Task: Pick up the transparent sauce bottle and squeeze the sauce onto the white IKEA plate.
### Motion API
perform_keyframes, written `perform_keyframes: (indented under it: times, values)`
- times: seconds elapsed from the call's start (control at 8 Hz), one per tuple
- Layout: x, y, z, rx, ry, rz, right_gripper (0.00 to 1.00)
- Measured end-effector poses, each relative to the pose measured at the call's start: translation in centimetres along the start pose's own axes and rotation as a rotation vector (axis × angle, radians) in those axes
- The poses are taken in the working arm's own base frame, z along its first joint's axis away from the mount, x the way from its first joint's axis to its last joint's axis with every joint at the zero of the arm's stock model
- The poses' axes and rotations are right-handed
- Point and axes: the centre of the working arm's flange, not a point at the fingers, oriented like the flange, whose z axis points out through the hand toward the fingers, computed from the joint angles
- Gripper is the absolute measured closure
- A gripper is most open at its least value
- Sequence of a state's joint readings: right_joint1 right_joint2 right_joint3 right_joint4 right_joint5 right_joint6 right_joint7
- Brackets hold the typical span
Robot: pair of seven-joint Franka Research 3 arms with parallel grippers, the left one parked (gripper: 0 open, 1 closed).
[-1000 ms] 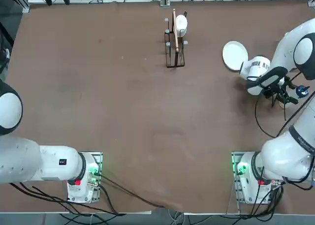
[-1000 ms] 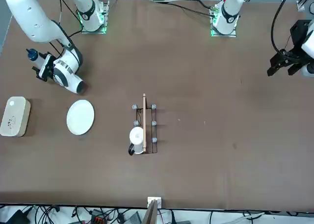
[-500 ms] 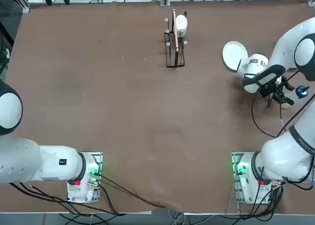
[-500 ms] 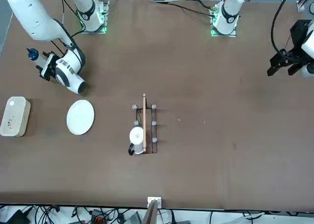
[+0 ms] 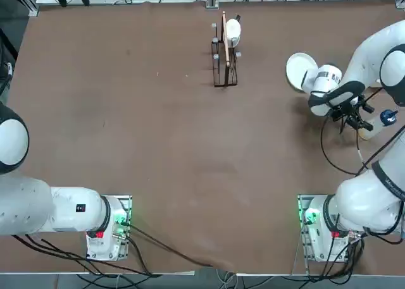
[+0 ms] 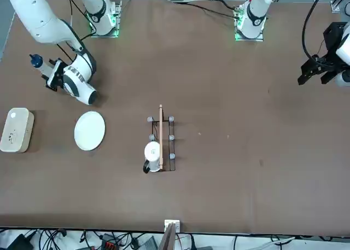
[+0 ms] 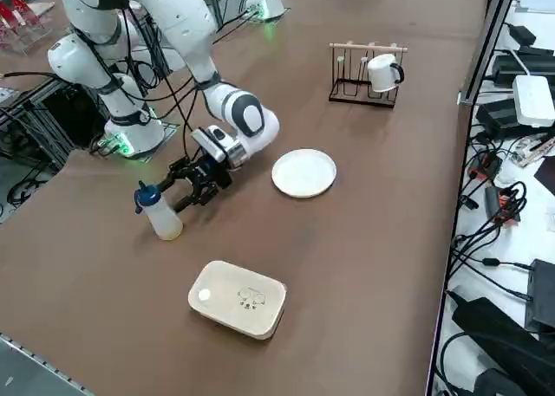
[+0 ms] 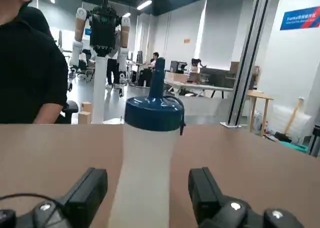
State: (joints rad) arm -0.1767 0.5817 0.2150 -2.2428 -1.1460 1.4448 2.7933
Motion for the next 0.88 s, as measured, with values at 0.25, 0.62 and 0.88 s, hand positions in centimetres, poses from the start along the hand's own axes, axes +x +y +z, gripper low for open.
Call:
perform_keyframes:
  times: [0.25, 0.62, 0.88]
  values:
    - [2.3, -1.4, -4.6, 0.002, -0.08, 0.039, 0.01]
    - [7.1, -4.4, -13.5, -0.035, -0.28, 0.072, 0.01]
    - [10.2, -5.7, -17.5, -0.063, -0.417, -0.023, 0.01]
